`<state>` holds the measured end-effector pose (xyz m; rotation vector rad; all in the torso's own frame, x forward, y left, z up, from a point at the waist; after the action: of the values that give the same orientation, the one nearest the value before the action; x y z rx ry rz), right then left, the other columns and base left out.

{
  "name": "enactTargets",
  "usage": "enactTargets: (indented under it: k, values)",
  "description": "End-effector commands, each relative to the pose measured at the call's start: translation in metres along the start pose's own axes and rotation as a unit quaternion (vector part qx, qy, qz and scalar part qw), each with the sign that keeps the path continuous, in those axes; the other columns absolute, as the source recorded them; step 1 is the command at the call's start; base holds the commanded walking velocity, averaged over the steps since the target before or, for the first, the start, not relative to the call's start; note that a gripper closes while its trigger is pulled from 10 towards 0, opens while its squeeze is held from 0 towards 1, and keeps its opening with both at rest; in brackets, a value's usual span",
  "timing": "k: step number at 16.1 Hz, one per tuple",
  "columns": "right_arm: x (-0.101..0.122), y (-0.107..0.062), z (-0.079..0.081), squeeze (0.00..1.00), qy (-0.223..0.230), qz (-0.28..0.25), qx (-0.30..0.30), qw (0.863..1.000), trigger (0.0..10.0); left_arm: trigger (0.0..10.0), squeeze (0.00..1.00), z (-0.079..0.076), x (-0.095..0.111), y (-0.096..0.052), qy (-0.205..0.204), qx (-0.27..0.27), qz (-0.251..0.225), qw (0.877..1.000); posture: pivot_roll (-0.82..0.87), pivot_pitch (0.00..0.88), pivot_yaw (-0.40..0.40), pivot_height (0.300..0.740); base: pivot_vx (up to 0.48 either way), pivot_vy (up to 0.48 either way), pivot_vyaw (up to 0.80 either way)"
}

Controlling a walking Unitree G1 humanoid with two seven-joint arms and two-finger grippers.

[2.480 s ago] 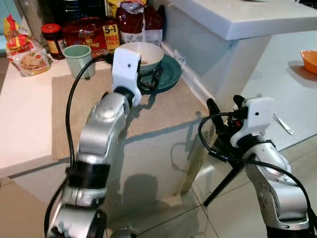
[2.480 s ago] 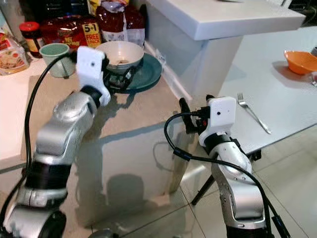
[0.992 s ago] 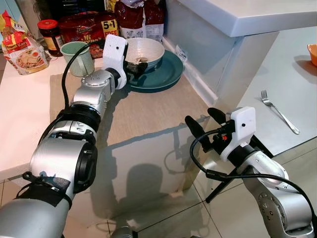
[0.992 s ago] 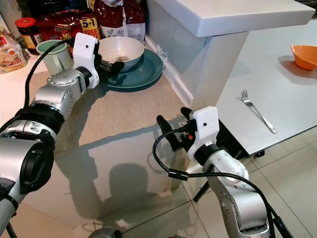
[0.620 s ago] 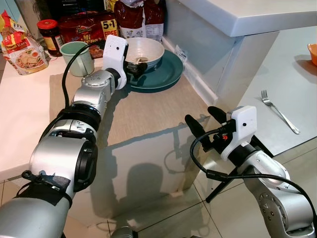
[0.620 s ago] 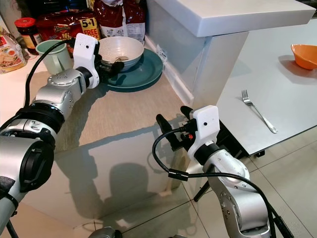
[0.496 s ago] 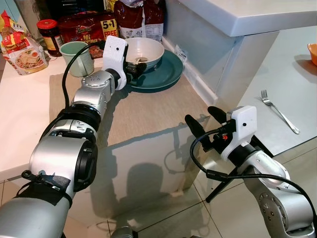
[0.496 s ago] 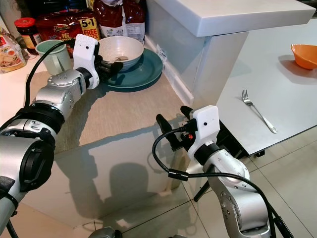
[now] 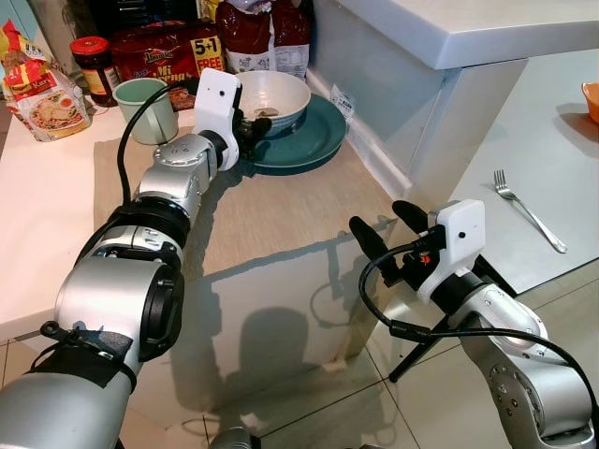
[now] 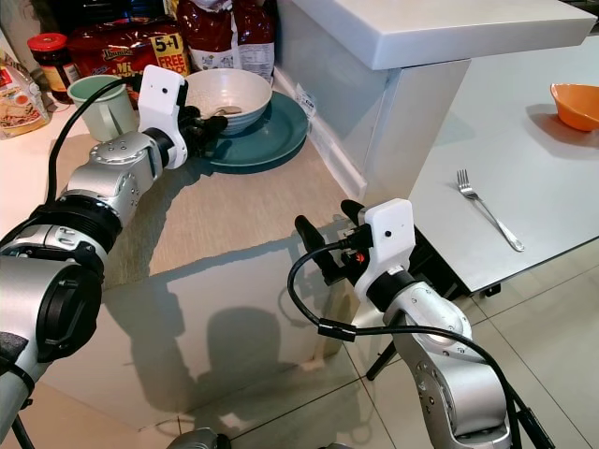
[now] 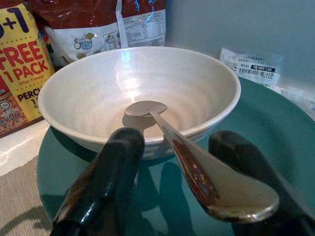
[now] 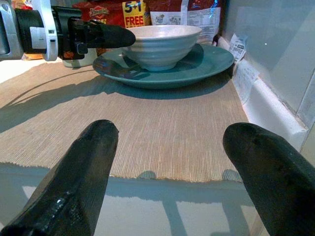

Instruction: Setting the table

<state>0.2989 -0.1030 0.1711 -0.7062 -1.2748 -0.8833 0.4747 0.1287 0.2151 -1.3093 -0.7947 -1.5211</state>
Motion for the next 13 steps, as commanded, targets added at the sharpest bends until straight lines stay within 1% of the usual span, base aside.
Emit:
enactTargets:
  k: [1,13]
  values:
    - [0.0019,-0.0015,0.0022,0.00,-0.002,-0.001,0.006,1.000,10.0,0.0,0.00,0.0015,0.0129,0.0013,0.008,-0.003,-0.012,1.000,0.00,0.039,-0.004,0.740,0.000,0.000,0.00]
    - [0.0022,-0.0012,0.0021,0.00,-0.003,-0.002,0.005,1.000,10.0,0.0,0.00,0.0010,0.0169,0.0013,0.017,-0.007,-0.021,1.000,0.00,0.050,-0.002,0.740,0.000,0.000,0.00]
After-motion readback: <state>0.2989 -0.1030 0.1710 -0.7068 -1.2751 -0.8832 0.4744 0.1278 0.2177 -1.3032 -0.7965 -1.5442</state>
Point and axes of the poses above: a point about 5 cm out from each wrist's last joint towards the gripper, its own y axis pointing out of the wrist towards the gripper, its own x axis along the axis of the wrist's last joint, z = x × y, the point moved 6 cm from there along y, pointing out of the wrist towards the gripper, and after that the axes turned 8 degrees about y, right-handed, at the moved point
